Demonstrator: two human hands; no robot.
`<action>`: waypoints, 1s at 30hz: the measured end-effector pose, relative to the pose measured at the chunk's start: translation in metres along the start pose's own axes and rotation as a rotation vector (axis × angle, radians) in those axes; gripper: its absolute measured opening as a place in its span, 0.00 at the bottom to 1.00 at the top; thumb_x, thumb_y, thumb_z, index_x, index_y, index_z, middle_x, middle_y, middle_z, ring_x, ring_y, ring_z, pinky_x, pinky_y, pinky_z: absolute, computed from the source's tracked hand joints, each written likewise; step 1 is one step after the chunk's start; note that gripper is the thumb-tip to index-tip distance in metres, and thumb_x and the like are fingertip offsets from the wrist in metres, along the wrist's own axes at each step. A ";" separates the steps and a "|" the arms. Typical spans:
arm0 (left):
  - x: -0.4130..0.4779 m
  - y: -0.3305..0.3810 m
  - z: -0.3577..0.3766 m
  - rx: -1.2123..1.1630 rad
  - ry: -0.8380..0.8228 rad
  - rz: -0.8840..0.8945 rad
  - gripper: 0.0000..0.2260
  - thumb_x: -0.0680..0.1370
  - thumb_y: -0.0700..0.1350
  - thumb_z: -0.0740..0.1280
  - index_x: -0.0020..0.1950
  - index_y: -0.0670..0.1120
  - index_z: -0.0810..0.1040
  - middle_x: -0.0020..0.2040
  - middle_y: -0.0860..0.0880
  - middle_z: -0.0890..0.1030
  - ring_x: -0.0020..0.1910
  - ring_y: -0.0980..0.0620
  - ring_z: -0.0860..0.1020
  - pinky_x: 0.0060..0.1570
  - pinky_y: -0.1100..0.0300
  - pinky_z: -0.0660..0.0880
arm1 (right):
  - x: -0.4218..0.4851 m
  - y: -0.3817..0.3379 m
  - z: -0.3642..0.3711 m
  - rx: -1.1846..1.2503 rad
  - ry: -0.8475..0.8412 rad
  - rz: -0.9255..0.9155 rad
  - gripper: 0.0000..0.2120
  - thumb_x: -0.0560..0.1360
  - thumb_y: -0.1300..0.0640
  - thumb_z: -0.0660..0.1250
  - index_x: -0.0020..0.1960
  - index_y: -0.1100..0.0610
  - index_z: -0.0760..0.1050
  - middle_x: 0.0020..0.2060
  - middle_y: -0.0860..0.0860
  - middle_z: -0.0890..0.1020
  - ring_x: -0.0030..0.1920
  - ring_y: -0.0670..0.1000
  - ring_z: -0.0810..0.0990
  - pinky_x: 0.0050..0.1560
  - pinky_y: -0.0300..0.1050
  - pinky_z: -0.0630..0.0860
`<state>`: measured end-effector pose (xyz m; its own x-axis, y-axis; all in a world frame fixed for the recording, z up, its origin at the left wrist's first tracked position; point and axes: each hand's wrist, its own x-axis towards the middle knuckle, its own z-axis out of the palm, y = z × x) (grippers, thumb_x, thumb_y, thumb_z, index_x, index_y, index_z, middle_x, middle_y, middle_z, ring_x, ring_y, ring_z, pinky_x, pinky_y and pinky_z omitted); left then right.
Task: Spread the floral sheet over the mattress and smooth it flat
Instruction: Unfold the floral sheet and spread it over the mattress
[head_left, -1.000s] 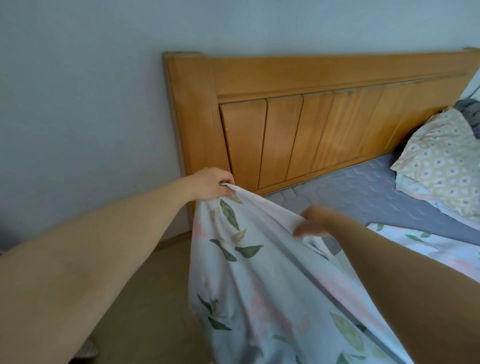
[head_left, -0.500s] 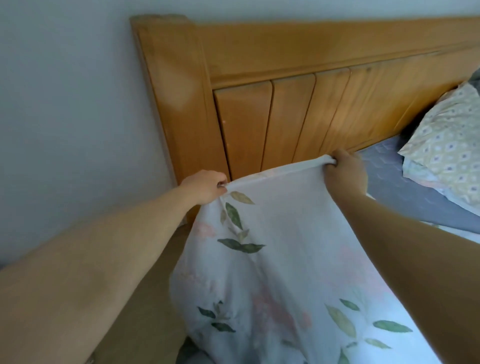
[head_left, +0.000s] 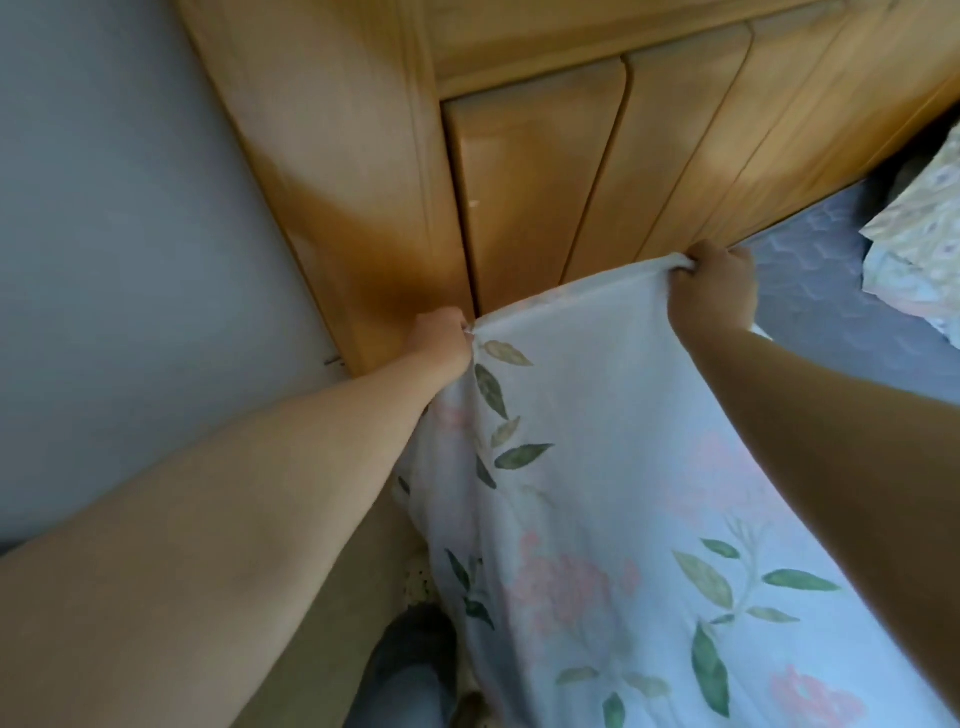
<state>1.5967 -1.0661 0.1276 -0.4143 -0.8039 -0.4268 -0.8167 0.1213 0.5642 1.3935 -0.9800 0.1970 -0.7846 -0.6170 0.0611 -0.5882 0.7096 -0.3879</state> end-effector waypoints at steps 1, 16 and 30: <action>0.002 -0.001 0.003 0.049 -0.038 -0.021 0.10 0.81 0.41 0.57 0.56 0.39 0.76 0.54 0.42 0.78 0.47 0.47 0.75 0.42 0.57 0.70 | 0.003 0.001 0.004 -0.030 -0.040 0.007 0.13 0.77 0.63 0.56 0.56 0.66 0.75 0.60 0.65 0.71 0.55 0.64 0.75 0.49 0.47 0.68; 0.005 -0.043 0.006 -0.207 -0.259 -0.142 0.03 0.79 0.42 0.63 0.45 0.46 0.72 0.43 0.47 0.79 0.48 0.48 0.80 0.53 0.52 0.80 | 0.012 0.017 0.055 -0.124 -0.362 0.019 0.15 0.77 0.61 0.56 0.58 0.63 0.77 0.60 0.63 0.76 0.58 0.63 0.76 0.58 0.49 0.73; 0.023 -0.022 0.063 -0.049 -0.190 -0.145 0.04 0.80 0.45 0.61 0.50 0.45 0.70 0.47 0.46 0.74 0.46 0.48 0.73 0.44 0.56 0.69 | 0.011 0.062 0.051 -0.091 -0.372 0.059 0.14 0.76 0.62 0.58 0.58 0.63 0.76 0.58 0.63 0.77 0.59 0.63 0.75 0.49 0.46 0.69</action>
<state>1.5793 -1.0505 0.0606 -0.3660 -0.6863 -0.6286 -0.8548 -0.0193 0.5187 1.3584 -0.9602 0.1266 -0.7026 -0.6439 -0.3030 -0.5724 0.7643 -0.2970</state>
